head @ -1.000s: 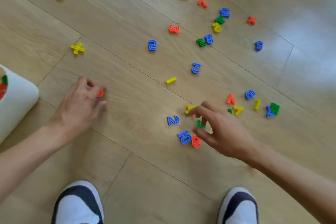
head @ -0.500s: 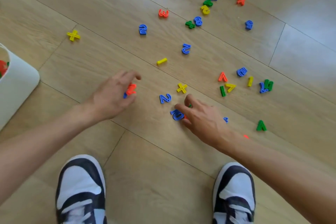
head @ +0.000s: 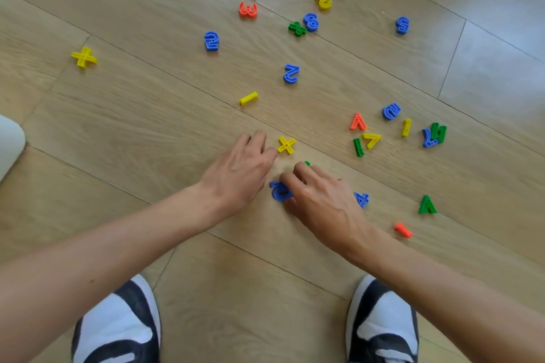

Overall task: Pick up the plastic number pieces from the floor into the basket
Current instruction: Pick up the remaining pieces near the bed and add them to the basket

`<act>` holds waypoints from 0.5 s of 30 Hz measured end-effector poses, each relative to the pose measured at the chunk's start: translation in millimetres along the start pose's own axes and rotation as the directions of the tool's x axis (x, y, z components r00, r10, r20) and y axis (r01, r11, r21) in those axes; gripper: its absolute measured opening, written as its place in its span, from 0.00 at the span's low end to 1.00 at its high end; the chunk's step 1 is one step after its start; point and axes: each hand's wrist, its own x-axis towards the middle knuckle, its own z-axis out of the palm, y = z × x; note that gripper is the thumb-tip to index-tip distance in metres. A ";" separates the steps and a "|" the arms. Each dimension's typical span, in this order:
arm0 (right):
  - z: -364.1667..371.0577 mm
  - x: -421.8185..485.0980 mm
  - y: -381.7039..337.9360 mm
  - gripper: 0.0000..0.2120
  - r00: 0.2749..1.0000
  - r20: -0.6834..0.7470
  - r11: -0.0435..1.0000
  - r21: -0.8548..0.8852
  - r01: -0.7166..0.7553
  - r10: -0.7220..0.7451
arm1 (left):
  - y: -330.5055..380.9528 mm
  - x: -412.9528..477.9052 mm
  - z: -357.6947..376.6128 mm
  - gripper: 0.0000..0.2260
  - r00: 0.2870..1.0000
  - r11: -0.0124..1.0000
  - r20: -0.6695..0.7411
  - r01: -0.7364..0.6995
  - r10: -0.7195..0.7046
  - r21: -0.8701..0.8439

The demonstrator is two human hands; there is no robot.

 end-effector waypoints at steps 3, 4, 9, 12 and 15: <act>0.2 1.0 1.1 0.08 1.000 -0.015 0.999 0.046 -0.019 0.019 | -1.5 0.2 3.5 0.11 1.000 0.998 -0.008 -0.025 0.025 0.059; 0.3 1.0 1.8 0.08 1.000 -0.018 0.998 0.067 -0.022 0.023 | -2.8 0.1 4.2 0.12 0.999 0.997 -0.006 -0.032 0.032 0.073; -0.8 0.5 6.6 0.07 0.997 -0.077 0.974 0.223 0.039 -0.022 | -8.6 -5.0 2.2 0.13 0.999 0.997 -0.025 -0.028 0.026 -0.077; 0.5 1.2 9.5 0.05 0.993 -0.103 0.959 0.274 0.077 -0.050 | -8.6 -8.2 3.9 0.16 0.999 0.993 -0.002 -0.035 0.035 -0.111; 1.8 1.6 11.9 0.05 0.991 -0.119 0.943 0.315 0.103 -0.068 | -8.8 -9.8 7.1 0.12 0.999 0.995 0.032 -0.031 0.034 -0.090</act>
